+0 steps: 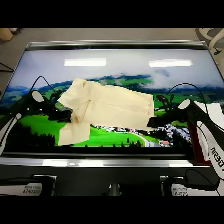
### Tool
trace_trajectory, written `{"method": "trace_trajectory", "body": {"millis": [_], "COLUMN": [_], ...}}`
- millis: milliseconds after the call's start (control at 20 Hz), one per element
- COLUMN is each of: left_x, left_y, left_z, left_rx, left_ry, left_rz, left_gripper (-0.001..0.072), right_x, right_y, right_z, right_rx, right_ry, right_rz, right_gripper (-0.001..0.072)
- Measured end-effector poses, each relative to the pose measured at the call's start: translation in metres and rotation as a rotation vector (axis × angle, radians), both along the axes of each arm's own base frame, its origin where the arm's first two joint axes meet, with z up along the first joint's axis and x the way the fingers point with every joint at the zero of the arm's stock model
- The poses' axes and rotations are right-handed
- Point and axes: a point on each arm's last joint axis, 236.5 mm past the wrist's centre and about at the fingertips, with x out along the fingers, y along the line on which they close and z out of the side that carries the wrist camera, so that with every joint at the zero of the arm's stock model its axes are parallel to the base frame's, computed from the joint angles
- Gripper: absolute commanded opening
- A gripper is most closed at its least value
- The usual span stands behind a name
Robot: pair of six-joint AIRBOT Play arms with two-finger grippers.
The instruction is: Fold the shirts.
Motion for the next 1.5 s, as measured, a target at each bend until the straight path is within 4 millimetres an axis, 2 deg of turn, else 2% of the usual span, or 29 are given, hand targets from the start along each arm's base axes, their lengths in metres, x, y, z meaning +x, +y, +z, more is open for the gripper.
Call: {"method": "trace_trajectory", "body": {"millis": [100, 200, 300, 350, 400, 450, 500, 550, 600, 650, 700, 750, 800, 850, 950, 1050, 1150, 1200, 1250, 1350, 1500], "left_x": [0.009, 0.025, 0.050, 0.066, 0.079, 0.089, 0.090, 0.082, 0.061, 0.031, -0.004, -0.043, -0.078, -0.102, -0.133, -0.144, -0.137, -0.126, -0.111, -0.067, 0.008], "left_y": [0.000, -0.001, -0.001, 0.000, 0.001, 0.002, 0.005, 0.008, 0.012, 0.018, 0.021, 0.024, 0.025, 0.026, 0.025, 0.027, 0.028, 0.028, 0.026, 0.022, 0.015], "left_z": [0.015, 0.044, 0.098, 0.140, 0.189, 0.252, 0.323, 0.395, 0.472, 0.537, 0.591, 0.634, 0.664, 0.682, 0.700, 0.706, 0.700, 0.691, 0.677, 0.633, 0.538], "left_rx": [-0.002, -0.004, -0.004, -0.005, -0.008, -0.015, -0.025, -0.042, -0.065, -0.089, -0.121, -0.155, -0.185, -0.212, -0.249, -0.247, -0.196, -0.158, -0.124, -0.051, 0.019], "left_ry": [-0.049, -0.144, -0.318, -0.451, -0.592, -0.769, -0.961, -1.153, -1.362, -1.544, -1.702, -1.834, -1.931, -1.995, -2.057, -2.083, -2.065, -2.030, -1.978, -1.832, -1.564], "left_rz": [-0.002, -0.005, 0.003, 0.012, 0.026, 0.048, 0.076, 0.111, 0.151, 0.187, 0.218, 0.239, 0.251, 0.259, 0.258, 0.256, 0.243, 0.229, 0.210, 0.170, 0.120], "left_gripper": [0.0031, 0.0031, 0.0031, 0.0031, 0.0030, 0.0031, 0.0031, 0.0031, 0.0030, 0.0030, 0.0031, 0.0031, 0.0031, 0.0030, 0.0030, 0.0030, 0.0030, 0.0030, 0.0030, 0.0031, 0.0032], "right_x": [0.004, 0.012, 0.038, 0.055, 0.075, 0.093, 0.105, 0.109, 0.102, 0.085, 0.060, 0.035, 0.008, -0.012, -0.039, -0.050, -0.050, -0.043, -0.034, -0.006, 0.049], "right_y": [0.004, 0.006, 0.000, -0.005, -0.011, -0.019, -0.026, -0.032, -0.037, -0.040, -0.043, -0.045, -0.047, -0.048, -0.050, -0.050, -0.051, -0.053, -0.055, -0.060, -0.069], "right_z": [0.004, 0.021, 0.059, 0.092, 0.133, 0.187, 0.247, 0.316, 0.381, 0.446, 0.502, 0.543, 0.574, 0.595, 0.615, 0.619, 0.615, 0.607, 0.593, 0.549, 0.444], "right_rx": [0.004, 0.002, -0.040, -0.075, -0.117, -0.172, -0.226, -0.281, -0.325, -0.362, -0.392, -0.415, -0.435, -0.447, -0.462, -0.462, -0.466, -0.475, -0.489, -0.507, -0.513], "right_ry": [-0.017, -0.063, -0.194, -0.288, -0.409, -0.558, -0.716, -0.895, -1.060, -1.227, -1.374, -1.485, -1.569, -1.628, -1.678, -1.685, -1.663, -1.630, -1.576, -1.420, -1.088], "right_rz": [0.005, 0.062, 0.115, 0.139, 0.149, 0.153, 0.144, 0.119, 0.090, 0.049, 0.010, -0.023, -0.047, -0.068, -0.095, -0.104, -0.100, -0.092, -0.076, -0.027, 0.070], "right_gripper": [0.0020, 0.0019, 0.0018, 0.0018, 0.0018, 0.0018, 0.0018, 0.0018, 0.0018, 0.0018, 0.0018, 0.0018, 0.0018, 0.0018, 0.0019, 0.0019, 0.0019, 0.0019, 0.0019, 0.0019, 0.0019]}}
